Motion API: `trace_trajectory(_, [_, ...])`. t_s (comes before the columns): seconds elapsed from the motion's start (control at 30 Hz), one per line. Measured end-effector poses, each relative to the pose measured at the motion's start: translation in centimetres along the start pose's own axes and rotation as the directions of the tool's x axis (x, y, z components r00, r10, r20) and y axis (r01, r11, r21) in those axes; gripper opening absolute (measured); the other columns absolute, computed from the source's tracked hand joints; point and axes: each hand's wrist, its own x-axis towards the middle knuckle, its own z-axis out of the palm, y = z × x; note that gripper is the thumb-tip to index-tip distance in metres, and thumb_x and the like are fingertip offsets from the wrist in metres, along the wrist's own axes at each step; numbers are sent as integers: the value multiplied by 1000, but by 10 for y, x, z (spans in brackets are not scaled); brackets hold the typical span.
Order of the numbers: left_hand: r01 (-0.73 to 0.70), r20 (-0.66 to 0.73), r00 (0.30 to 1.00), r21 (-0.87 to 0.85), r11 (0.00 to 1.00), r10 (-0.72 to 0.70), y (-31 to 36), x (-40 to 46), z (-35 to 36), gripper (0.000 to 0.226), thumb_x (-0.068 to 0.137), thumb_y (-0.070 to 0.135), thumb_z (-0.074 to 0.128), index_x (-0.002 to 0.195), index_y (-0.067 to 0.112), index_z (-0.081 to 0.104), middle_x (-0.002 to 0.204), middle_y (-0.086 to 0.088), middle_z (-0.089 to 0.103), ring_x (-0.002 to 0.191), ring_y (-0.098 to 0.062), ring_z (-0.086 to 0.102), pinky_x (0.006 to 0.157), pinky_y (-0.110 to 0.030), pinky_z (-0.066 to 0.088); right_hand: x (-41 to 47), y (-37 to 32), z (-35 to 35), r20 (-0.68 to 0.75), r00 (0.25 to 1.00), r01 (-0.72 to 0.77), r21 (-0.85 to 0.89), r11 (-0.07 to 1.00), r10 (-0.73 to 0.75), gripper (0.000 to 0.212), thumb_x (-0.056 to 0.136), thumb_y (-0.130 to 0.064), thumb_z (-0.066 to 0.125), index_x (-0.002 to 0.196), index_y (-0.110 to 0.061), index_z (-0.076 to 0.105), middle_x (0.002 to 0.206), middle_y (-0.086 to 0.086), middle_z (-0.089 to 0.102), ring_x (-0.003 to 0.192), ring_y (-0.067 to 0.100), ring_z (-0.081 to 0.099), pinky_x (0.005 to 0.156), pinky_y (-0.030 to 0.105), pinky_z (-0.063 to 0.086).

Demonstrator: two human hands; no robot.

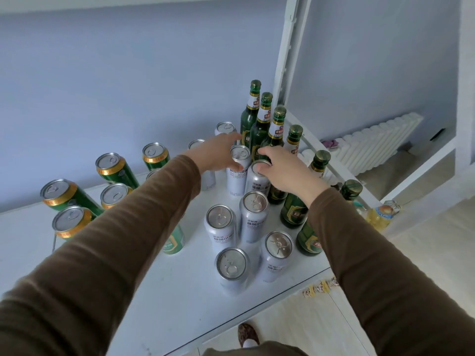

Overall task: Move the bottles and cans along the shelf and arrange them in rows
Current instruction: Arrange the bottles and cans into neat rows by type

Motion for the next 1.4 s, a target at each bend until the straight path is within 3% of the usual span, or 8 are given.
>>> trace_trajectory(0.23, [-33, 65, 997, 77, 996, 28, -4, 29, 11, 91, 81, 28, 82, 156, 29, 31, 153, -5, 47, 134, -30, 49, 108, -38, 39, 21, 4, 28, 51, 998, -22, -112, 993, 28, 47, 98, -31, 58, 138, -9, 48, 136, 15, 48, 120, 35, 53, 95, 40, 44])
trace_trajectory(0.4, [-44, 44, 998, 28, 999, 43, -11, 24, 12, 64, 78, 25, 84, 133, 23, 51, 123, 0, 61, 111, -25, 58, 90, -32, 45, 30, 2, 35, 42, 999, -16, -194, 981, 24, 43, 96, -30, 63, 131, -8, 51, 125, 16, 54, 112, 35, 56, 90, 40, 44])
trace_trajectory(0.63, [-3, -5, 1000, 85, 996, 3, -35, -16, 9, 57, 74, 27, 86, 122, 21, 54, 115, -3, 65, 104, -28, 61, 89, -40, 51, 33, 1, 34, 61, 997, 64, -237, 969, -50, 42, 94, -27, 67, 129, -7, 52, 126, 16, 56, 112, 35, 55, 89, 41, 45])
trace_trajectory(0.83, [34, 3, 999, 124, 992, -34, -46, -45, 1, 64, 75, 30, 86, 129, 25, 53, 105, 2, 61, 108, -27, 58, 80, -31, 43, 39, -17, 31, 126, 984, 148, -187, 971, -126, 48, 93, -24, 70, 136, -12, 52, 132, 11, 57, 117, 30, 55, 88, 34, 41])
trace_trajectory(0.93, [41, 19, 999, 109, 993, -44, -47, -52, 4, 76, 74, 32, 86, 139, 29, 47, 111, 3, 62, 112, -25, 57, 84, -30, 41, 41, -25, 31, 159, 976, 177, -188, 966, -147, 52, 93, -26, 70, 140, -13, 51, 134, 10, 56, 121, 29, 54, 97, 38, 44])
trace_trajectory(1.13, [81, 6, 997, 79, 994, -82, -48, -54, 10, 85, 70, 37, 88, 142, 30, 45, 116, 2, 66, 110, -24, 59, 90, -33, 47, 45, -31, 32, 171, 967, 220, -184, 958, -190, 50, 92, -27, 71, 136, -13, 53, 131, 9, 57, 118, 28, 54, 94, 36, 43])
trace_trajectory(1.27, [98, 1, 995, 52, 994, -98, -47, -56, 10, 81, 70, 37, 88, 139, 31, 47, 112, 4, 62, 114, -25, 58, 85, -29, 41, 47, -32, 34, 167, 966, 232, -207, 950, -199, 49, 91, -28, 71, 134, -13, 54, 130, 8, 59, 117, 28, 55, 93, 37, 44])
trace_trajectory(1.4, [119, 15, 993, 35, 992, -119, -45, -58, 8, 83, 71, 38, 89, 141, 27, 46, 129, -1, 63, 116, -25, 57, 87, -29, 39, 49, -31, 34, 159, 968, 227, -228, 947, -194, 51, 90, -29, 73, 136, -15, 53, 131, 7, 59, 118, 28, 56, 96, 38, 46])
